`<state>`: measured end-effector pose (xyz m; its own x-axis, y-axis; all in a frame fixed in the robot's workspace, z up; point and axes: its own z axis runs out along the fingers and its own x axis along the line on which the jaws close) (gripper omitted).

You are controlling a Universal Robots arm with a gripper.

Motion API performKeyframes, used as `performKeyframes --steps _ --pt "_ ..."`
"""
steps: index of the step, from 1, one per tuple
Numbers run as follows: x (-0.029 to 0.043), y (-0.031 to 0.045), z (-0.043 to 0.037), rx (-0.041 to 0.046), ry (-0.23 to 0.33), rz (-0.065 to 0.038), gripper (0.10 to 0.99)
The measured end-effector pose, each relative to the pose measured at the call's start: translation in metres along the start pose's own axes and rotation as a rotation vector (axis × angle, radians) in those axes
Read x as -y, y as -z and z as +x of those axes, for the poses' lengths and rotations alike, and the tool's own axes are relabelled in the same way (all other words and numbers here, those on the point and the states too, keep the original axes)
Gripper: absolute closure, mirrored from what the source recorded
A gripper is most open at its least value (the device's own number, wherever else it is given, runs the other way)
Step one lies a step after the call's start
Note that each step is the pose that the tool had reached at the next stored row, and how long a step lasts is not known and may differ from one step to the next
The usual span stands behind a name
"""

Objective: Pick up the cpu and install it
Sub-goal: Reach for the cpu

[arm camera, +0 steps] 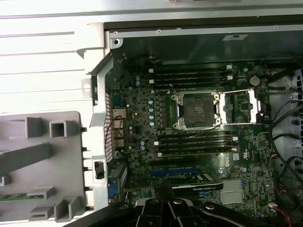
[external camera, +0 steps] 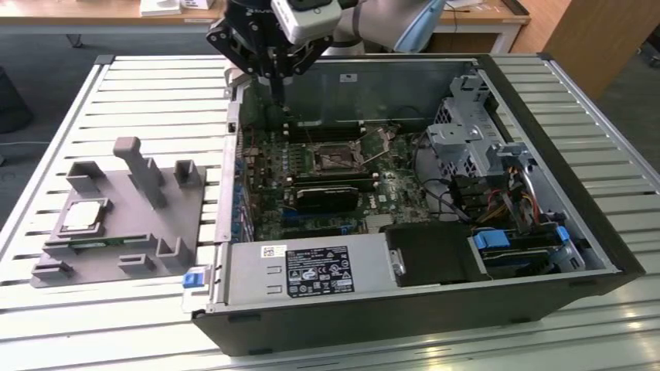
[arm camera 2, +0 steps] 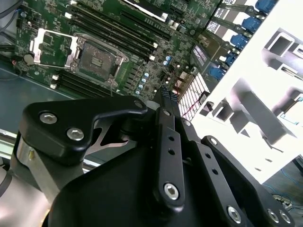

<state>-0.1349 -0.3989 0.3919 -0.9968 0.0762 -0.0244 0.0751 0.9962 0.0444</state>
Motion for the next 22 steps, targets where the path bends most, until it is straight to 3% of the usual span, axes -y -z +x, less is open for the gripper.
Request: performKeyframes --steps 22 --pt "0.0008 -0.0006 0.0102 0.0 0.0 0.0 0.98"
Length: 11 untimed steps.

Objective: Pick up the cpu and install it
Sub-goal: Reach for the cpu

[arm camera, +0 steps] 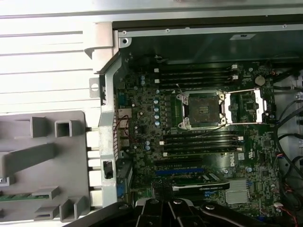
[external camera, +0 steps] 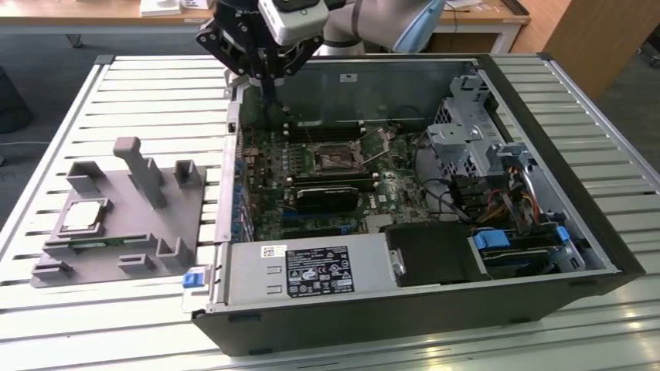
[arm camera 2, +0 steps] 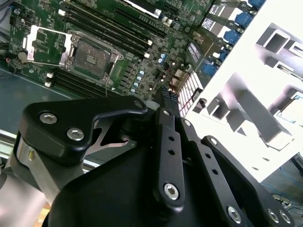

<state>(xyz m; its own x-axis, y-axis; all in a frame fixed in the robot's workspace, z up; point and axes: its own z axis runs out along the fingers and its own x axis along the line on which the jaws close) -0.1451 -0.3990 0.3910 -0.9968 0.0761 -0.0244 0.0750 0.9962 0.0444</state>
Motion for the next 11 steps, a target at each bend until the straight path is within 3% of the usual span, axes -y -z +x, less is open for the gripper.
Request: performKeyframes --steps 11 --pt "0.0004 -0.0003 0.0056 -0.0001 0.0 0.0 0.98"
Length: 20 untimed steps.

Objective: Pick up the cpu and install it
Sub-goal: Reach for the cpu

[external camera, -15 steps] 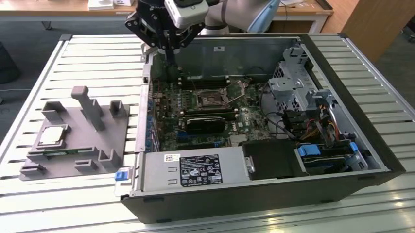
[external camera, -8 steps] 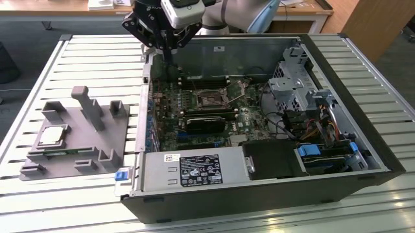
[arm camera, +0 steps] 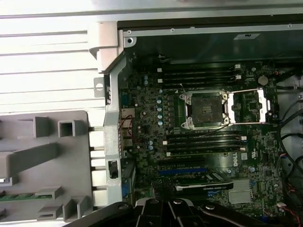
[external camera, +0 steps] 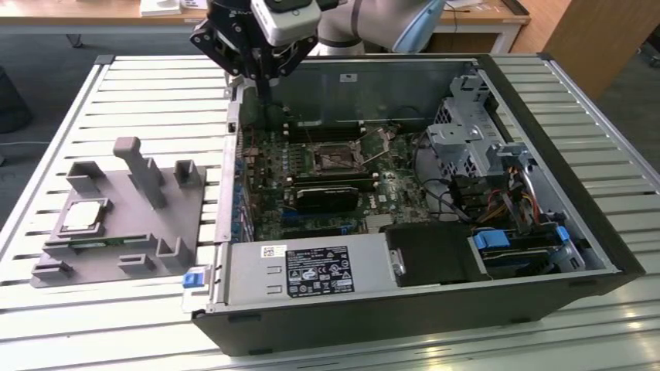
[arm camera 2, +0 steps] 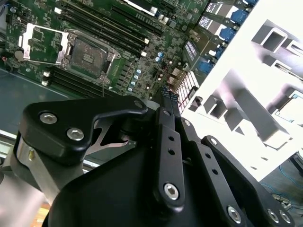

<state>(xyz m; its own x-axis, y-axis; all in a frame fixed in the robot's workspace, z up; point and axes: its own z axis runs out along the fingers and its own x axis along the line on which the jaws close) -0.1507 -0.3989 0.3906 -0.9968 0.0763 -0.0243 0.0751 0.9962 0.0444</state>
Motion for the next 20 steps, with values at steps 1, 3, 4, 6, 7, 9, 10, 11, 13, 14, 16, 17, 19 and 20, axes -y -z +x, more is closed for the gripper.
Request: performKeyframes --steps 1,3,4,6,7,9,10,11,13,14,16,17,19,20 --pt "0.0 0.0 0.0005 0.0 0.0 0.0 0.98" --pt "0.0001 -0.0001 0.0017 0.0 0.0 0.0 0.98" --pt "0.0002 -0.0001 0.0024 0.0 0.0 0.0 0.98" --pt "0.0003 -0.0001 0.0036 -0.0001 0.0 0.0 0.98" --pt "0.0003 -0.0002 0.0043 0.0 0.0 0.0 0.98" --pt "0.0004 -0.0002 0.0057 0.0 0.0 0.0 0.98" --pt "0.0005 -0.0002 0.0064 0.0 0.0 0.0 0.98" --pt "0.0005 -0.0003 0.0071 0.0 0.0 0.0 0.98" --pt "0.0007 -0.0003 0.0084 0.0 0.0 0.0 0.98" --pt "0.0007 -0.0003 0.0091 0.0 0.0 0.0 0.98" --pt "0.0008 -0.0003 0.0105 0.0 0.0 0.0 0.98" --pt "0.0008 -0.0003 0.0111 0.0 0.0 0.0 0.98" --pt "0.0009 -0.0004 0.0122 0.0 0.0 0.0 0.98" --pt "0.001 -0.0004 0.0127 0.0 0.0 0.0 0.98"
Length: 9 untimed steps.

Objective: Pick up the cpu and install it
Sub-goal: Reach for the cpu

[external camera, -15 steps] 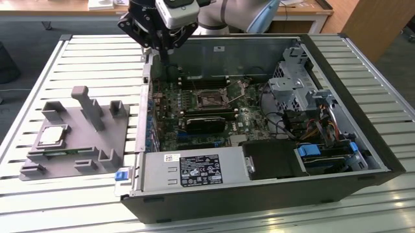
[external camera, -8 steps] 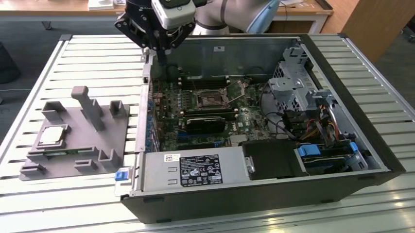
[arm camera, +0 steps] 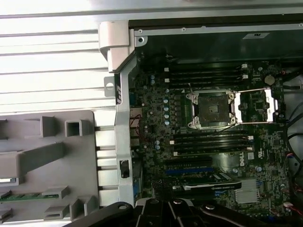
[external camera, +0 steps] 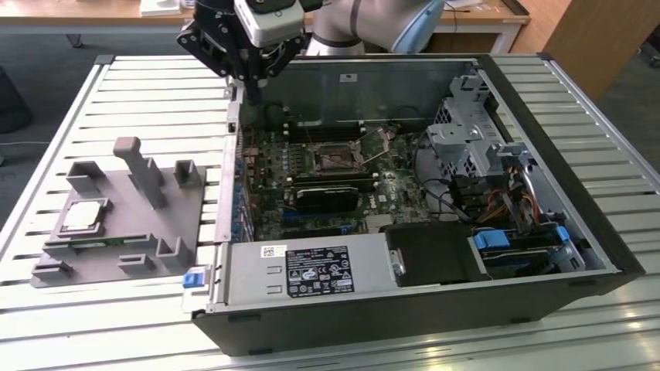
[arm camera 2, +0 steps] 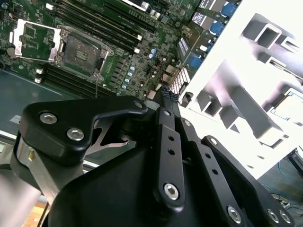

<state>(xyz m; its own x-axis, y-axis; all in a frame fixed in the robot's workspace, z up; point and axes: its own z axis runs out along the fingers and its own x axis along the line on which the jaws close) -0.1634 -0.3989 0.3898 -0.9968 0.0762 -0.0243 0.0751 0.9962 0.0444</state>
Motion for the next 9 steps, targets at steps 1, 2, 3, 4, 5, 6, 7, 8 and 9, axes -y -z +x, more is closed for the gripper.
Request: performKeyframes --steps 1,2,3,4,5,6,7,8,9 --pt "0.0 0.0 0.0005 0.0 0.0 0.0 0.98" --pt "0.0001 0.0 0.001 -0.0001 0.0 0.0 0.98" --pt "0.0001 0.0 0.0015 -0.0001 0.0 0.0 0.98" --pt "0.0002 -0.0001 0.0019 0.0 0.0 0.0 0.98" --pt "0.0002 -0.0001 0.0024 0.0 0.0 0.0 0.98" --pt "0.0002 -0.0001 0.0029 0.0 0.0 0.0 0.98" --pt "0.0003 -0.0001 0.0034 0.0 0.0 0.0 0.98" --pt "0.0003 -0.0001 0.0039 0.0 0.0 0.0 0.98" --pt "0.0004 -0.0002 0.0045 0.0 0.0 0.0 0.98"
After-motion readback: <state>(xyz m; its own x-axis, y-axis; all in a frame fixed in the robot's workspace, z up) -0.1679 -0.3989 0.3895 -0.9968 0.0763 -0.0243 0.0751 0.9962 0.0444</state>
